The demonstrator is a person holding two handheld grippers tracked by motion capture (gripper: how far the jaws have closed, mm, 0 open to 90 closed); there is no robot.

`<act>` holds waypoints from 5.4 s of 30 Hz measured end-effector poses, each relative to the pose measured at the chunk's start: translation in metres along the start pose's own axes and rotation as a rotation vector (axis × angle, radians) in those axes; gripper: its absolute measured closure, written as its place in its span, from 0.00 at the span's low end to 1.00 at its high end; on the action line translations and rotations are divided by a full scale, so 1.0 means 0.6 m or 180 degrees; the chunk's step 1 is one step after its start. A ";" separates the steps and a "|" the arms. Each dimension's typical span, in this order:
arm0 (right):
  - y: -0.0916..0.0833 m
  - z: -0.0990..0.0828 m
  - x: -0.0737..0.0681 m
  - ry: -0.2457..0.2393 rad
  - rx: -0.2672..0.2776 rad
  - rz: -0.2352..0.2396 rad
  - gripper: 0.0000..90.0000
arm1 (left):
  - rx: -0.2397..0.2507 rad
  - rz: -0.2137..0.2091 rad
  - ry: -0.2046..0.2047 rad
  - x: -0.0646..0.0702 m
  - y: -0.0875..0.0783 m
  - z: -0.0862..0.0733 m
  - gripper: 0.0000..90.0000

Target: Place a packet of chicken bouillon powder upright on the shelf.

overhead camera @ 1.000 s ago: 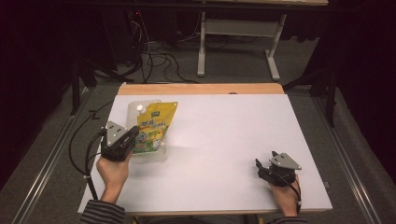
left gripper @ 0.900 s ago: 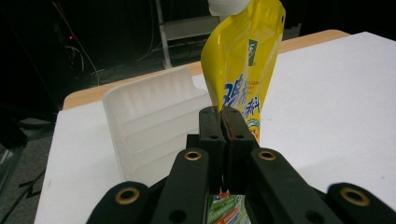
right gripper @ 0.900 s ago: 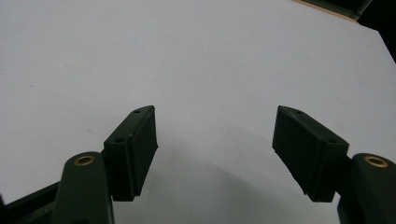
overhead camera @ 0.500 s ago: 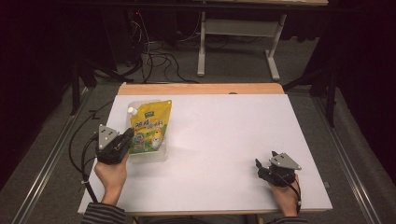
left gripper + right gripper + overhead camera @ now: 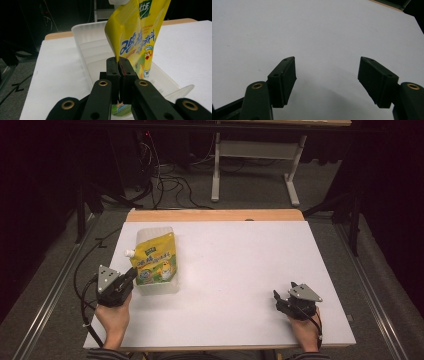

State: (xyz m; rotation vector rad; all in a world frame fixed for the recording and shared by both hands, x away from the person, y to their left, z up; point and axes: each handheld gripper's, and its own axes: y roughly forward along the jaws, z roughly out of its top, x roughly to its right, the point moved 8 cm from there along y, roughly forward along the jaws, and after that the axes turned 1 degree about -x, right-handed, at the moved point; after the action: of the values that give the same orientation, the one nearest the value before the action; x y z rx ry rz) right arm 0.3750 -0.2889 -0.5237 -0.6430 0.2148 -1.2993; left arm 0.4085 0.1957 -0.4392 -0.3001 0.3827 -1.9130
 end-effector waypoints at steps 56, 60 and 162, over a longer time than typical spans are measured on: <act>-0.001 0.001 0.000 0.0004 0.0024 0.0024 0.35 | 0.0116 -0.0415 0.0103 0.053 -0.066 -0.032 0.51; -0.001 0.000 0.001 0.0008 0.0023 0.0018 0.35 | 0.0116 -0.0462 0.0113 0.062 -0.064 -0.028 0.51; -0.002 0.001 0.000 -0.0035 0.0028 0.0002 0.35 | -0.0410 -0.1448 0.0643 0.308 0.111 -0.072 0.38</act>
State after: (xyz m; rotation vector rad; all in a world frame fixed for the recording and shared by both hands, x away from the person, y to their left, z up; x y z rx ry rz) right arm 0.3743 -0.2892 -0.5228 -0.6423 0.2002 -1.2951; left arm 0.3822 0.0059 -0.5004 -0.2971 0.6141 -2.3795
